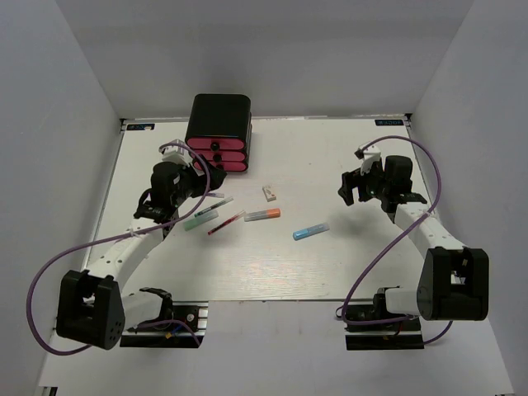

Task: Sort the stationery into containers
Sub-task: Open the drawer in the storage box.

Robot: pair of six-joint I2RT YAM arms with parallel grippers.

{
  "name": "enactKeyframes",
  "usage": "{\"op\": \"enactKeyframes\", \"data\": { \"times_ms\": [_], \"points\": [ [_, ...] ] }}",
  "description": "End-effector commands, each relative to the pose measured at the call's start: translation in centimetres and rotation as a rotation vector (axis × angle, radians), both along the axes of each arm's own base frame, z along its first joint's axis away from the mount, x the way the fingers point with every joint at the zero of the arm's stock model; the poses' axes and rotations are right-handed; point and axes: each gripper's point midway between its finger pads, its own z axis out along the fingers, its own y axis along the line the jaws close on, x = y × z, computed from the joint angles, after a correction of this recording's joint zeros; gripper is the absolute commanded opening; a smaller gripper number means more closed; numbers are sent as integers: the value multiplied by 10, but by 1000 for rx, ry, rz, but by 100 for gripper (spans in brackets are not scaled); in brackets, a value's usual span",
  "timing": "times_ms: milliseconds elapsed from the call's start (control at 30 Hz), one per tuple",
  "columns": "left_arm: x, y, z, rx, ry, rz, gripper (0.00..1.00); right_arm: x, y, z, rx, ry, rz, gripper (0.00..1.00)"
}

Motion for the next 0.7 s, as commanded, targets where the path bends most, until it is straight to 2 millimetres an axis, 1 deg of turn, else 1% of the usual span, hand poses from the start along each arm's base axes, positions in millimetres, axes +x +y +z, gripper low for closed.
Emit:
{"op": "enactKeyframes", "data": {
  "times_ms": [0,33,67,100,167,200,267,300,333,400,433,467,500,533,567,600,633,667],
  "points": [
    [4,-1,5,-16,-25,11,100,0,1,3,-8,4,25,90],
    [4,-1,5,-16,-25,11,100,-1,2,2,-19,3,46,90],
    [6,-1,5,-16,-22,11,100,-6,10,3,6,8,104,90],
    [7,-2,1,-13,-12,11,100,-9,12,2,-15,13,142,90],
    [10,-1,2,-10,-14,19,100,-15,20,4,7,15,204,90],
    [11,-1,5,-13,-24,19,100,-19,20,0,-19,18,236,90],
    [14,-2,0,-11,-16,20,100,-21,21,-4,-19,29,252,90],
    [15,-2,2,-13,-24,19,100,-25,26,-2,-11,13,308,90],
    [16,-2,-2,-11,-16,20,96,-30,26,-6,-15,28,320,90],
    [19,-3,-1,-14,-27,19,93,-31,30,-5,-6,25,336,90],
    [21,-4,-2,-15,-30,19,86,-29,30,-4,-1,19,337,90],
    [22,-6,1,-21,-43,9,79,-28,32,-3,-1,18,339,90],
    [25,-7,-6,-26,-26,12,72,-27,31,-3,-1,17,336,88],
    [28,-9,-2,-34,-47,3,64,-25,32,-2,8,10,333,80],
    [30,-10,-3,-45,-49,6,45,-25,34,0,15,4,346,56],
    [33,-11,-7,-44,-45,6,37,-23,37,3,23,-3,358,41],
    [37,-12,-4,-61,-59,10,31,-21,39,6,32,-10,361,26],
    [39,-11,-6,-68,-56,23,30,-20,40,7,40,-13,361,18]
  ]
}}
